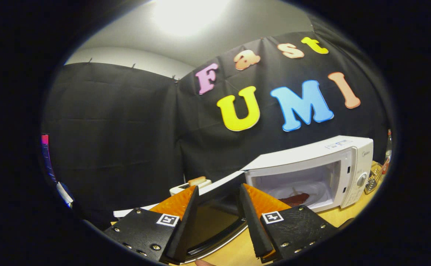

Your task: Open the microwave, put the food inside, and close the microwave door.

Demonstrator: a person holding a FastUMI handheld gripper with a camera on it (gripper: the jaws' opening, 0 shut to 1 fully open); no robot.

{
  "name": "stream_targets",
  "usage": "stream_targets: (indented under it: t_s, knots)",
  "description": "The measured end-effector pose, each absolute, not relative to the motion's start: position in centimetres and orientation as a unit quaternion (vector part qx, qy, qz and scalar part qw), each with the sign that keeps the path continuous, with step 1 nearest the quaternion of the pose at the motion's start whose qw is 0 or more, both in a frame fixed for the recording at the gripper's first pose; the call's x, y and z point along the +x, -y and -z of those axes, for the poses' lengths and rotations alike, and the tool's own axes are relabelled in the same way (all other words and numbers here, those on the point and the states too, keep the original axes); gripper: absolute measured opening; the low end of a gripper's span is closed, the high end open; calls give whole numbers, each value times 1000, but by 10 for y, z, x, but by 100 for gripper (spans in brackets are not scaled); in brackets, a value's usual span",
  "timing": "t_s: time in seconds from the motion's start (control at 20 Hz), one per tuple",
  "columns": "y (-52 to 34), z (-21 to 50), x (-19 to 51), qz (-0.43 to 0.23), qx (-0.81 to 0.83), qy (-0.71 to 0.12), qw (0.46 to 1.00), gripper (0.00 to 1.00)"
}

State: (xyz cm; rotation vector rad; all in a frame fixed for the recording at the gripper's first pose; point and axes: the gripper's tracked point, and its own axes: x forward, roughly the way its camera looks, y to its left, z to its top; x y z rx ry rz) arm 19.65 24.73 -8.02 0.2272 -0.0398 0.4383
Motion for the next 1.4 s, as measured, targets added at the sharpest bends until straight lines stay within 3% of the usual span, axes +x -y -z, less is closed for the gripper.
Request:
stream_targets:
  t_s: [0.35,0.65,0.7,0.75,0.8,0.85,0.9,0.95,1.1,1.15,1.4]
  knots:
    - [-384,87,93,-375,-13,26,927,90]
    - [-429,149,111,-343,-27,-55,937,90]
    - [-425,159,120,-325,-31,-67,943,87]
    - [-418,169,128,-307,-34,-72,948,77]
    - [-415,173,130,-303,-27,-73,950,64]
    - [-414,173,133,-301,-20,-73,951,43]
    - [-407,173,134,-292,-12,-74,953,37]
    - [-404,178,135,-290,1,-82,954,17]
    - [-379,172,135,-271,-5,-75,960,10]
    - [-375,176,130,-275,-8,-80,958,1]
    - [-315,178,115,-263,-1,-88,961,1]
